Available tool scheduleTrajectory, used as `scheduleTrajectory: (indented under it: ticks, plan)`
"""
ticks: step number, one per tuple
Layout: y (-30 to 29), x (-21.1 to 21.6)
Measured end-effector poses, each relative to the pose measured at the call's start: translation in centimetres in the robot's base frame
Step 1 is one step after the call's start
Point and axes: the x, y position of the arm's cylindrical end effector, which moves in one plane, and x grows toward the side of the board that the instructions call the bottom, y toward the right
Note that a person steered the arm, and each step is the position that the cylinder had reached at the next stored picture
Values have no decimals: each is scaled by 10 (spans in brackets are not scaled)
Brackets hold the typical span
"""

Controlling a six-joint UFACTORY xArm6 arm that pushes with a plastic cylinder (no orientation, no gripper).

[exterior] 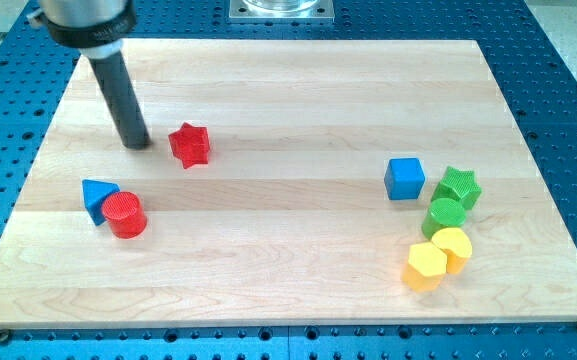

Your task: Move the red star towards the cube

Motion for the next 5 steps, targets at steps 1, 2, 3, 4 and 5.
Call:
scheduleTrajectory:
  ticks: [1, 2, 3, 4, 5]
  plan:
    - [73, 6]
    - [133, 8]
    - [149, 15]
    - [165, 27]
    - [130, 56]
